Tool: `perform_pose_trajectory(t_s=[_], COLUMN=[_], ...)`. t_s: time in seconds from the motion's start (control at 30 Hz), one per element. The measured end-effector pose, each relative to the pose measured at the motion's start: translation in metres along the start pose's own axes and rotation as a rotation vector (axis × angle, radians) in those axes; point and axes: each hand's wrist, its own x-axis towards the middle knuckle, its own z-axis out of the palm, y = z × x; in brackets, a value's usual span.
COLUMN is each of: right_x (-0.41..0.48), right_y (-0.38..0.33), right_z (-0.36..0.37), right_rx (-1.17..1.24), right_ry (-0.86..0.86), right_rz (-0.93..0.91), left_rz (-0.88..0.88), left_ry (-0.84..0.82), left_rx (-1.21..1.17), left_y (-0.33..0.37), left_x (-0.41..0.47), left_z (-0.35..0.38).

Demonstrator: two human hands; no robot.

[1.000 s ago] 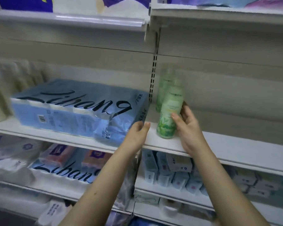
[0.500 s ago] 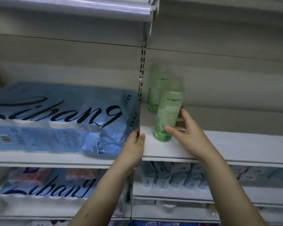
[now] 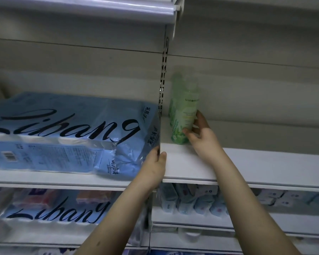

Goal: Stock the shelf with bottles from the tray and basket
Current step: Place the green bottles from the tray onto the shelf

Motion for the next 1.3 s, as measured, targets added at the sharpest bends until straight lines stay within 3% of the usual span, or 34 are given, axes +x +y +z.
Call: perform_pose_trajectory(t_s=[0.53,0.67,0.77,0.93,1.03,1.3], right_x=[0.008,-0.004,-0.035,-0.123,-0.188,-0.424], right_y=[0.007,0.004,-0.007,-0.016,-0.016,0.001], right_z=[0.005,-0.007,-0.021,-0.052,-0.08,-0.197], right_rx=[0.016,0.217,0.27,0.319,0.398,0.239], right_ry=[0.025,0.217,0.335,0.523,0.687,1.041], right_rz=[0.089,0.179,0.139,0.073,0.075,0.289], left_rz=[0.026,0.043,0.087,0.427,0.507,0.422], left_ry=[-0.018,-0.004,0.041,0.124,-0.02,-0.503], left_rx=[0.03,-0.023,-0.013,-0.104,-0.199,-0.293], left_y=[-0.002,-0.005,-0.002,0.023,0.035,0.029], left_x=[0.005,0.005,-0.003,-0.063,-0.097,-0.242], left_z=[-0.001,-0.005,-0.007,0.01,0.041,0.211])
